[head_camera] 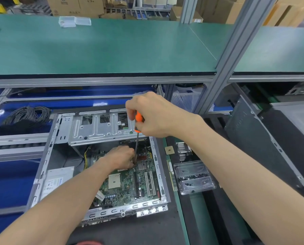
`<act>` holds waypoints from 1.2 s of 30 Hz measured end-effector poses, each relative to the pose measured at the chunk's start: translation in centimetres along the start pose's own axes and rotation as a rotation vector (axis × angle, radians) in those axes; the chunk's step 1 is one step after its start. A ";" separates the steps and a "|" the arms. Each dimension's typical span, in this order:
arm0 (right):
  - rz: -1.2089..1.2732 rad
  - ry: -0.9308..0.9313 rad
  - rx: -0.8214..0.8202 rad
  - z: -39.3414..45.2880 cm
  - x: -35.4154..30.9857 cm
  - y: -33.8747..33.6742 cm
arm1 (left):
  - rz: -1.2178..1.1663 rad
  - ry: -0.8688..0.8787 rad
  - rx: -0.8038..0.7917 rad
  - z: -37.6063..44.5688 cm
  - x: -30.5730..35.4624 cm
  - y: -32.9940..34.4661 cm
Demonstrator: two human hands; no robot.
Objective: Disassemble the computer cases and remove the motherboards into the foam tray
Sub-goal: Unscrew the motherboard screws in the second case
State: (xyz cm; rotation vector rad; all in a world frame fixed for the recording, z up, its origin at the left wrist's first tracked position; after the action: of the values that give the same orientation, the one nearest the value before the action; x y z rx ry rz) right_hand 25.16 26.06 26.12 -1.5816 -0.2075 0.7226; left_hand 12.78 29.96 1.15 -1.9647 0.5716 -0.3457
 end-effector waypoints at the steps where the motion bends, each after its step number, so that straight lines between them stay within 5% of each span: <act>1: 0.037 -0.010 -0.024 -0.1 0.0 -0.1 | 0.008 0.003 0.000 0.1 0.0 0.1; 8: 0.019 0.061 0.102 0.2 0.8 0.5 | 0.041 -0.006 0.033 0.7 0.4 1.0; 14: 0.095 0.011 0.048 -0.3 0.9 0.1 | 0.002 -0.024 0.033 0.7 0.5 1.1; 24: 0.059 0.083 0.317 -0.8 1.4 -1.8 | -0.204 0.017 0.030 0.2 0.7 0.7; 30: 0.038 0.130 0.364 -1.2 1.4 -2.3 | -0.805 -0.086 0.140 -2.2 -0.1 0.5; 36: -0.013 0.145 0.293 -0.9 1.0 -0.7 | -1.931 -0.054 0.078 -5.5 0.0 -0.4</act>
State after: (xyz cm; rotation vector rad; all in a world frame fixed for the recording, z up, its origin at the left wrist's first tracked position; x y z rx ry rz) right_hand 26.65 25.99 26.41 -1.3443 -0.0037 0.5958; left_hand 10.30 25.91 3.90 -1.7990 -1.5401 -1.3626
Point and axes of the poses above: each hand's wrist, its own z-axis towards the middle knuckle, its own y-axis out of the palm, x = y × z, the point moved 3 cm from there along z, towards the middle knuckle, and after that the axes turned 7 degrees about z, right-handed, at the moved point
